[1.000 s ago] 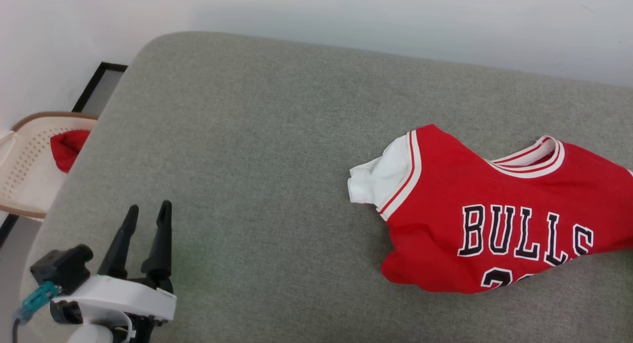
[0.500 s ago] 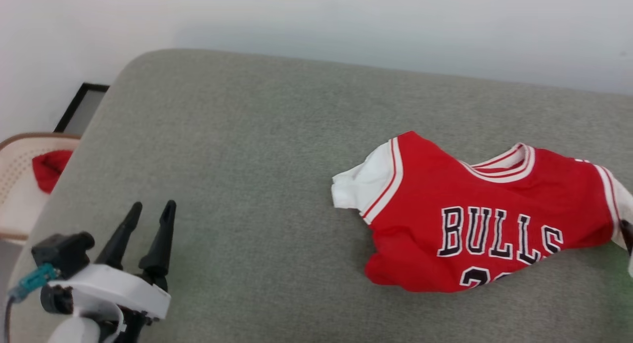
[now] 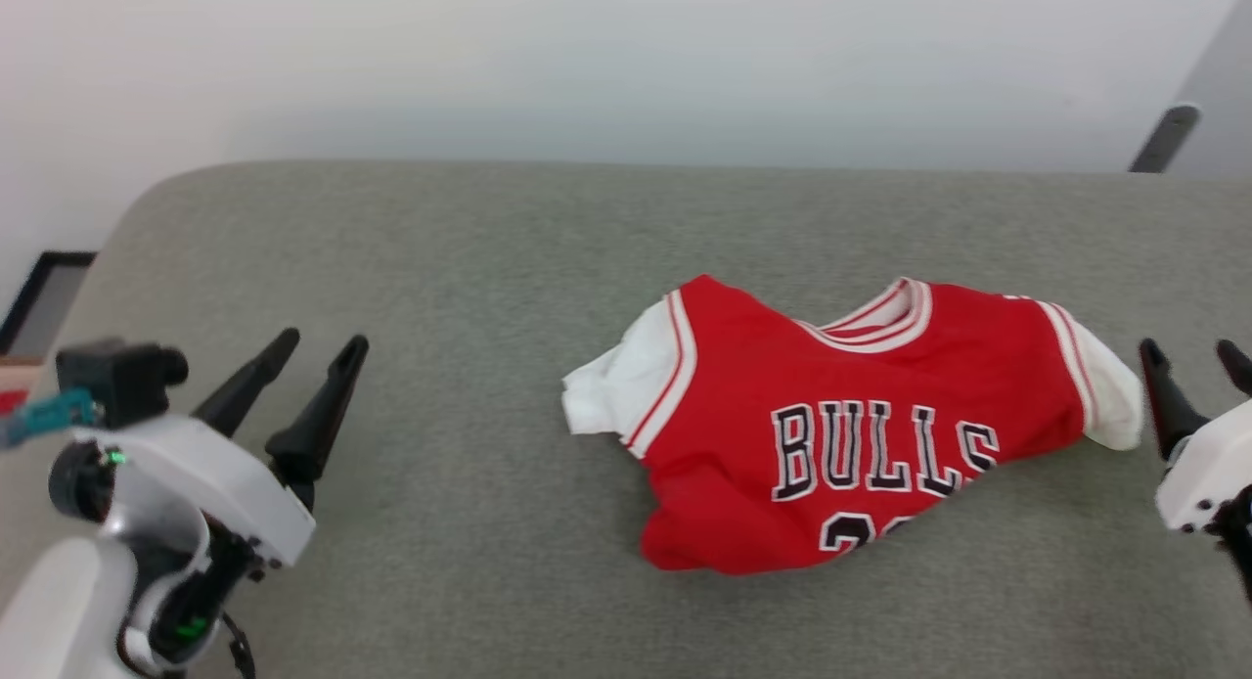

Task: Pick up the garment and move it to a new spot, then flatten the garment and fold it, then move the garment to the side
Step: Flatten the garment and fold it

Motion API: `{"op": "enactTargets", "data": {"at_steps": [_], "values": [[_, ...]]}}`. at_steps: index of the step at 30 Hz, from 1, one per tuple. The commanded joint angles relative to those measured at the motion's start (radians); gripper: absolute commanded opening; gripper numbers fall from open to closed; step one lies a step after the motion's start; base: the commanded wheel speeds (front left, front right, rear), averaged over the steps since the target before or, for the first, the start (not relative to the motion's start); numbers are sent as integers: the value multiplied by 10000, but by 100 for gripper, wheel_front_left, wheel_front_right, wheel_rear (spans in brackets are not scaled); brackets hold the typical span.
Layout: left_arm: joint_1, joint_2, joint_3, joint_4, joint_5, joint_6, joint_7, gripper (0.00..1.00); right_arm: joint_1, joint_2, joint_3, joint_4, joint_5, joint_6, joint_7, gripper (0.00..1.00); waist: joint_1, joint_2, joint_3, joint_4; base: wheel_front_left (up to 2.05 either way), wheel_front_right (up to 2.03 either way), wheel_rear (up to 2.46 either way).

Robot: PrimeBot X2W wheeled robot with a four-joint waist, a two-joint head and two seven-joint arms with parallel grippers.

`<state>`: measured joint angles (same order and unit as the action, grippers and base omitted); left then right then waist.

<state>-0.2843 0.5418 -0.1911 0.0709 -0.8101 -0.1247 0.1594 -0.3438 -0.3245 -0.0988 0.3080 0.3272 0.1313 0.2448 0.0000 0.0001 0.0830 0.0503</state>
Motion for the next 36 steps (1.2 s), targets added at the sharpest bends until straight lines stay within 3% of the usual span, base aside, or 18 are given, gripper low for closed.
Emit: {"op": "enactTargets", "data": {"at_steps": [1, 9, 15, 22, 26, 36], "values": [[-123, 35, -18, -48, -72, -41, 75, 100, 179, 82, -19, -84, 11, -10, -108, 100, 0, -1, -93, -426, 0, 0, 0], [-1342, 353, -207, 28, -1050, 367, 2418, 100, 1045, 1171, -132, -1567, -166, -10, -1762, 100, 0, -1, 342, -1371, 0, 0, 0], [-2431, 451, -478, 491, -1733, 883, 4374, 100, 1404, 1822, -224, -2112, -240, -10, -2153, 100, 0, -1, 869, -1890, 0, 0, 0], [-3431, 150, -1108, 1292, -2131, 1784, 6364, 100, 1380, 2144, -218, -2341, -143, -10, -2366, 100, 0, -1, 1504, -2221, 0, 0, 0], [-3687, 71, -1398, 1699, -2100, 2184, 7021, 100, 1271, 2300, -143, -2383, -91, -10, -2471, 100, 0, -1, 1772, -2366, 0, 0, 0], [-3786, -167, -1761, 2731, -2065, 2388, 7419, 100, 1086, 2463, -132, -2306, -26, -10, -2653, 100, 0, -1, 2197, -2479, 0, 0, 0]]}}
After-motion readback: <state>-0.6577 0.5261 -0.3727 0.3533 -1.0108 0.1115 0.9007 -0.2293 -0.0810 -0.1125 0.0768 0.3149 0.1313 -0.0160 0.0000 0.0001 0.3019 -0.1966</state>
